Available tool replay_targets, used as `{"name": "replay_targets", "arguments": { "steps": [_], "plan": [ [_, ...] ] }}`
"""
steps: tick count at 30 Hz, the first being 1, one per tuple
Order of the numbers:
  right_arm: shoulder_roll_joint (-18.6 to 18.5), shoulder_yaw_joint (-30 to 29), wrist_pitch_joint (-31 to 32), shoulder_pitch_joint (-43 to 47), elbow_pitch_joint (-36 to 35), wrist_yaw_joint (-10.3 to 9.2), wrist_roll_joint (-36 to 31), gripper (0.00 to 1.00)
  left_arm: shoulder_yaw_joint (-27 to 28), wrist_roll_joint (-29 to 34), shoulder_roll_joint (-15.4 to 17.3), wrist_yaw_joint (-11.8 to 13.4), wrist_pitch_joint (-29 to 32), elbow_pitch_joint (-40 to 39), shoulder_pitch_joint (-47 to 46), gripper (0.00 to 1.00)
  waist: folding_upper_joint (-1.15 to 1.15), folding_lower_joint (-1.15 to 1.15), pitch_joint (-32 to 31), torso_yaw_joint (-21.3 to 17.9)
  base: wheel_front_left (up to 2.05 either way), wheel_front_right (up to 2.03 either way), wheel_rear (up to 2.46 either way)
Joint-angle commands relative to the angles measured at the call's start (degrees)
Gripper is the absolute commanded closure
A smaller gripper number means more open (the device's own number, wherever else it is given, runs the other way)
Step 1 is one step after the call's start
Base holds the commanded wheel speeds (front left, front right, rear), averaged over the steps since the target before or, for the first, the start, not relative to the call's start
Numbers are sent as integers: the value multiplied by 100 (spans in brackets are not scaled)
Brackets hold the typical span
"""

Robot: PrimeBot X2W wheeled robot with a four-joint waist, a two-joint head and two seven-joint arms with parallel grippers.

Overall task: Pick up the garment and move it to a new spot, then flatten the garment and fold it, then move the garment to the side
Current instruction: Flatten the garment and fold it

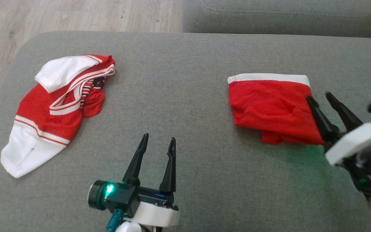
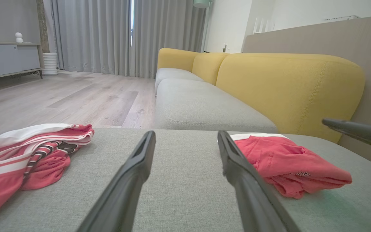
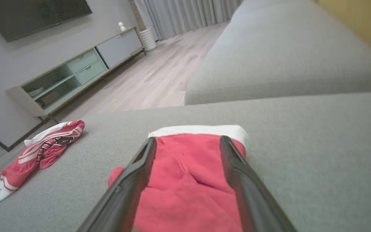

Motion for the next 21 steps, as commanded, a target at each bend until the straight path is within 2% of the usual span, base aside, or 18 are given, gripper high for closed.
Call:
{"name": "replay_targets", "arguments": {
  "steps": [1,3,4,5,10,11,13,17,21],
  "plan": [
    [-126,-73,84,56,-247,37,181,0,184,-10,-10,-25,-29,-221,-104,0,0,1,8,10,0,0,0],
    [-305,-291,374,220,-426,37,567,0,172,-15,-10,-27,-29,-250,-94,0,0,1,53,37,0,0,0],
    [-381,-367,564,265,-519,37,796,72,161,-19,-10,-28,-29,-263,-100,0,0,1,85,54,0,0,0],
    [-460,-440,762,281,-600,37,1034,100,144,-26,-10,-28,-29,-274,-112,0,0,1,124,75,0,0,0],
    [-826,-695,2085,79,-741,37,2391,100,-24,-83,-10,-29,-29,-326,-274,0,0,1,400,273,0,0,0],
    [-986,-772,2664,-53,-682,37,2870,100,-126,-129,-10,-33,-29,-333,-354,0,0,1,509,391,0,0,0],
    [-1137,-833,3166,-164,-574,37,3232,100,-223,-182,-10,-29,-29,-328,-425,0,0,1,603,505,0,0,0],
    [-1425,-830,3739,-353,-326,37,3374,100,-373,-294,-10,26,-29,-349,-554,0,0,1,778,694,0,0,0],
    [-1429,-769,4033,-377,-228,37,3463,100,-471,-376,-10,98,-29,-377,-637,0,0,1,866,785,0,0,0]
  ]
}}
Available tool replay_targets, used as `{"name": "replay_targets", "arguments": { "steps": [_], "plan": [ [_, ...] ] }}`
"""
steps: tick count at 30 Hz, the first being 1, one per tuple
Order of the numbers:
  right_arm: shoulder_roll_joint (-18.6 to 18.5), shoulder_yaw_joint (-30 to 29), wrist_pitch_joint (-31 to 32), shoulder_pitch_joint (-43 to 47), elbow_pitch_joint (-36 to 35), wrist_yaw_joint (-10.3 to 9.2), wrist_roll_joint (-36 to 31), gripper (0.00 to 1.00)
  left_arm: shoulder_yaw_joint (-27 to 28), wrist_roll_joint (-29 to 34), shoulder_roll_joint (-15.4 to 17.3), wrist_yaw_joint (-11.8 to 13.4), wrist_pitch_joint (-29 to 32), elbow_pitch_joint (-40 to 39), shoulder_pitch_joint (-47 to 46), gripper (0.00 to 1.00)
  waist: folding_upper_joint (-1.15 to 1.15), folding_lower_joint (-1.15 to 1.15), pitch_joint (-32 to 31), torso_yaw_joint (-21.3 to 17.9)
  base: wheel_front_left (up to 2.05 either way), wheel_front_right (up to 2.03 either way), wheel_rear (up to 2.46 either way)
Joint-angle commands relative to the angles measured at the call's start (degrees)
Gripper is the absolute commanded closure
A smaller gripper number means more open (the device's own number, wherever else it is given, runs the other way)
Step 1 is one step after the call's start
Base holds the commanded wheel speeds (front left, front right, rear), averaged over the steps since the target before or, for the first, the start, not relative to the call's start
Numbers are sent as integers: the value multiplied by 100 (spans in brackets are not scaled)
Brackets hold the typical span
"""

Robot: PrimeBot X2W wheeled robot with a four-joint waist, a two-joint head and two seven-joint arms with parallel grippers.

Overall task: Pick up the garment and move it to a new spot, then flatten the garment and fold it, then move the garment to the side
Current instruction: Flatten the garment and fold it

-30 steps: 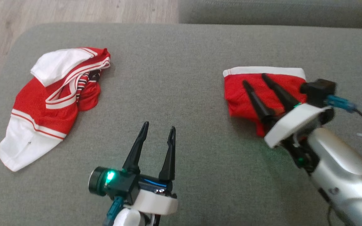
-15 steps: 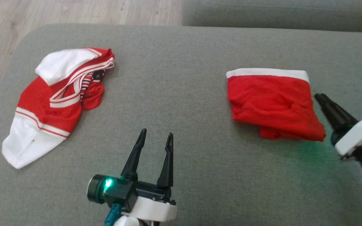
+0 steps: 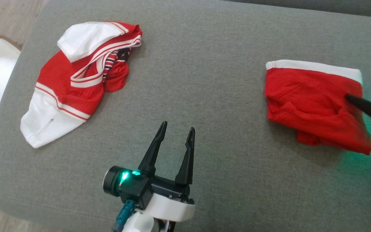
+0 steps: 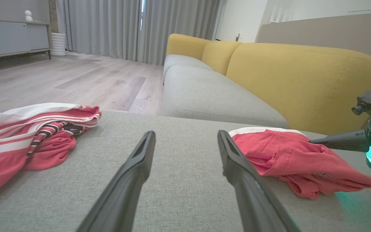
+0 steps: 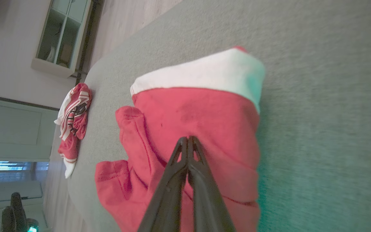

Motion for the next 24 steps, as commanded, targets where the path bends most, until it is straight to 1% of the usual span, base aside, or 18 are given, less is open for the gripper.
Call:
{"name": "replay_targets", "arguments": {
  "steps": [1,7,13,15,18,21,22,23,24],
  "plan": [
    [-144,9,68,-18,-171,39,86,100,114,-26,-9,46,-29,-203,-171,0,0,-1,38,36,0,0,0],
    [-74,346,491,300,-598,39,141,100,154,-34,-9,82,-29,-163,-196,0,0,-1,-40,-91,0,0,0],
    [-157,724,919,804,-1445,39,216,100,246,35,-9,55,-29,-110,-191,0,0,-1,-208,-266,0,0,0],
    [-223,803,954,969,-1777,39,186,100,281,47,-9,41,-29,-81,-162,0,0,-1,-278,-312,0,0,0],
    [-211,680,533,1086,-2182,39,23,100,323,52,-9,19,-29,-55,-105,0,0,-1,-422,-346,0,0,0],
    [-98,437,-257,1168,-2410,39,-328,100,399,78,-9,23,-29,-34,8,0,0,-1,-623,-370,0,0,0],
    [-56,375,-562,1207,-2448,39,-516,89,441,89,-9,34,-29,-26,58,0,0,-1,-694,-381,0,0,0],
    [-56,375,-562,1207,-2448,39,-516,89,441,89,-9,34,-29,-26,58,0,0,-1,-694,-381,0,0,0],
    [-10,344,-849,1255,-2489,39,-710,62,492,91,-9,48,-29,-23,114,0,0,-1,-766,-397,0,0,0]
  ]
}}
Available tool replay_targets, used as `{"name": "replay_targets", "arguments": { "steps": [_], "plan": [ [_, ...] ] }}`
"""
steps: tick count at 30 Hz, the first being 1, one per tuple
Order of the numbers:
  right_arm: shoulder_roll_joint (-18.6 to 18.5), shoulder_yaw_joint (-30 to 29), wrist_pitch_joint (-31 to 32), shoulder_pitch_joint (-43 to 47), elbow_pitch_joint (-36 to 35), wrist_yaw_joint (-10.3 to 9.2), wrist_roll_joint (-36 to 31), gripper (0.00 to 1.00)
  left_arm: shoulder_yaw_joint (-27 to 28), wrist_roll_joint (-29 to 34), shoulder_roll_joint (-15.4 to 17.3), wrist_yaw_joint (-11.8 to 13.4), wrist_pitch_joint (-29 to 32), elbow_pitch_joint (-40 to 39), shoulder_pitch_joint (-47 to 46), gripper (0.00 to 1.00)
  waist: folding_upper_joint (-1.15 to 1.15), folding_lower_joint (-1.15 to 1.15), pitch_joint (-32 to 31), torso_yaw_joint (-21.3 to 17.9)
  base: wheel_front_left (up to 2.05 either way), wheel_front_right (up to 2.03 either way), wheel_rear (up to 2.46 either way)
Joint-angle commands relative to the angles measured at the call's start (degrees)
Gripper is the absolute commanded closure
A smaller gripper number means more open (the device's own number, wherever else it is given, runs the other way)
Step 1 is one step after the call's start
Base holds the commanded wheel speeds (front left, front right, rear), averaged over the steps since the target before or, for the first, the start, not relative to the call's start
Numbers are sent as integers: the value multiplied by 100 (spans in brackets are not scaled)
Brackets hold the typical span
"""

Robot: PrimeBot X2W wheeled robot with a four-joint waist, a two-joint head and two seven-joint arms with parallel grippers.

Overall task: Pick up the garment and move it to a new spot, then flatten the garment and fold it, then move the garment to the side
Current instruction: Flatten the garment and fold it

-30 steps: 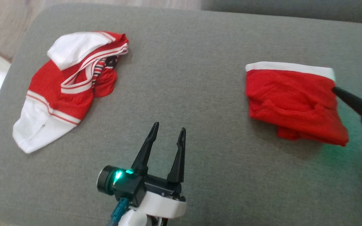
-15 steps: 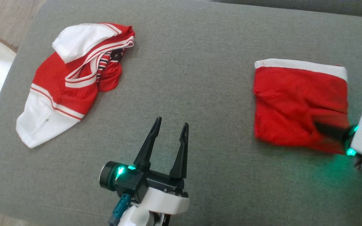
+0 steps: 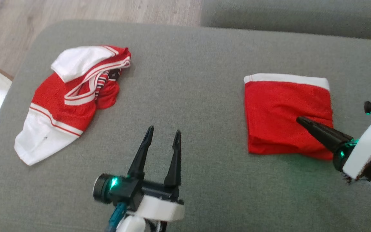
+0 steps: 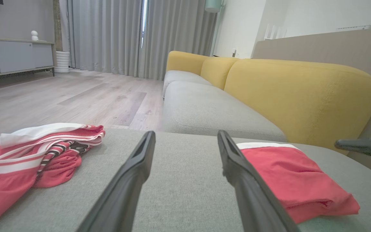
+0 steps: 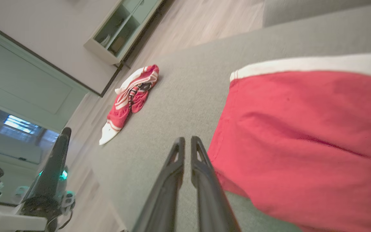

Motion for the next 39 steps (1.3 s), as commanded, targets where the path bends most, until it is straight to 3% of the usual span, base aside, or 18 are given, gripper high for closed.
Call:
{"name": "replay_targets", "arguments": {
  "steps": [1,2,6,14,18,21,27,39],
  "plan": [
    [-73,-29,-272,133,-195,39,-213,18,237,47,-11,18,-29,-138,43,0,0,0,-186,-59,0,0,0],
    [-37,-1,-529,198,-213,39,-465,0,299,57,-11,35,-29,-128,115,0,0,0,-266,-95,0,0,0],
    [170,76,-1743,481,83,39,-1846,0,546,115,-11,49,-29,-74,419,0,0,0,-585,-254,0,0,0],
    [1366,-412,-3831,1157,1308,39,-4381,0,1079,425,-10,117,-29,-148,1065,0,0,0,-979,-618,0,0,0],
    [2097,-1116,-4152,1416,1777,39,-5472,0,1304,602,-10,152,-29,-248,1283,0,0,0,-1108,-725,0,0,0],
    [2556,-1544,-4168,1559,1669,39,-6149,0,1430,679,-10,194,-29,-320,1367,0,0,0,-1183,-787,0,0,0],
    [3041,-1765,-4171,1861,1409,39,-6728,0,1555,782,-10,125,-29,-166,1476,0,0,0,-1296,-832,0,0,0],
    [3250,-1772,-4172,1932,1364,39,-6796,0,1714,689,-10,45,-29,258,1471,0,0,0,-1354,-859,0,0,0]
  ]
}}
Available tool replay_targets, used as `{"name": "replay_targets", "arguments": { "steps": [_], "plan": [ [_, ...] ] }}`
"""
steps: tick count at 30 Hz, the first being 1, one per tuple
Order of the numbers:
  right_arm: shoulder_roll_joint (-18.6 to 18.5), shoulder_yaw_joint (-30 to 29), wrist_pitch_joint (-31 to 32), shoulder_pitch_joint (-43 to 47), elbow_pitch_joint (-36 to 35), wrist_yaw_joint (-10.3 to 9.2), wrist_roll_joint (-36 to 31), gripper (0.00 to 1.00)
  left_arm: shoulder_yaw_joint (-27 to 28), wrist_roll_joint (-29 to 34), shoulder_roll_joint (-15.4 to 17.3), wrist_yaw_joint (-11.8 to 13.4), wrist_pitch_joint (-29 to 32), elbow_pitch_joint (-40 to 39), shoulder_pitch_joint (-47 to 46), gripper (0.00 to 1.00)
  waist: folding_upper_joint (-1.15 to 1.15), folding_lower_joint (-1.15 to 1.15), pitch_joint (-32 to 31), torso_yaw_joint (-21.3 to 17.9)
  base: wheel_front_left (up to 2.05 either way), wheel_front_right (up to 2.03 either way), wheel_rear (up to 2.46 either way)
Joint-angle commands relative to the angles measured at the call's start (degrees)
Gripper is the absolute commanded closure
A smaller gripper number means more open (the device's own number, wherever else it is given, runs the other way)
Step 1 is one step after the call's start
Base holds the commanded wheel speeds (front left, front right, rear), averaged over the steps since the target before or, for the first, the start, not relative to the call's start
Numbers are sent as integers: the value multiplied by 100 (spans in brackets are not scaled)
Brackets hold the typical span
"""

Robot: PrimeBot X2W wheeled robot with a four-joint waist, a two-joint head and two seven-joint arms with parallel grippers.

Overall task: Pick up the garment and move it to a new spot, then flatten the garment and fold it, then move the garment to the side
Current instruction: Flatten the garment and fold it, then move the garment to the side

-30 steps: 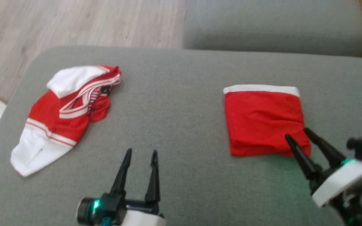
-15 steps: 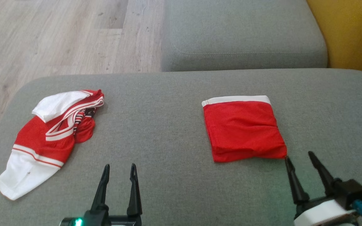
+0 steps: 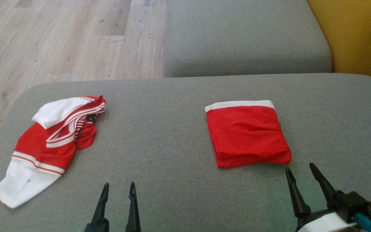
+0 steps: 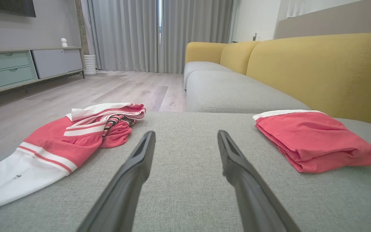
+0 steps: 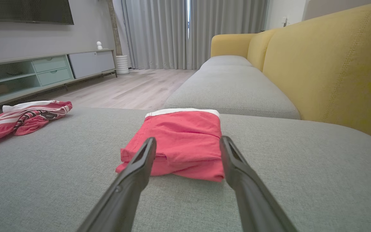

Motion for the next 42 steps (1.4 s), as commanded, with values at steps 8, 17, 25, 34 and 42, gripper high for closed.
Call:
{"name": "replay_targets", "arguments": {
  "steps": [8,17,25,34,42],
  "plan": [
    [52,9,-77,-158,-221,37,-42,0,251,18,-20,-44,-30,-79,-224,0,0,0,-25,-70,0,0,0],
    [67,53,-77,-113,-209,37,-93,0,224,25,-20,-80,-30,-29,-199,0,0,0,-88,-108,0,0,0],
    [27,88,-77,-105,-201,37,-110,0,185,8,-20,-82,-30,-17,-195,0,0,0,-13,-115,0,0,0],
    [-225,346,-77,-740,143,37,445,0,62,66,-20,-66,-30,-102,-365,0,0,0,464,-148,0,0,0],
    [-961,955,470,-2275,1056,37,1766,0,-199,128,-20,-14,-30,-196,-825,0,0,0,1257,-37,0,0,0]
  ]
}}
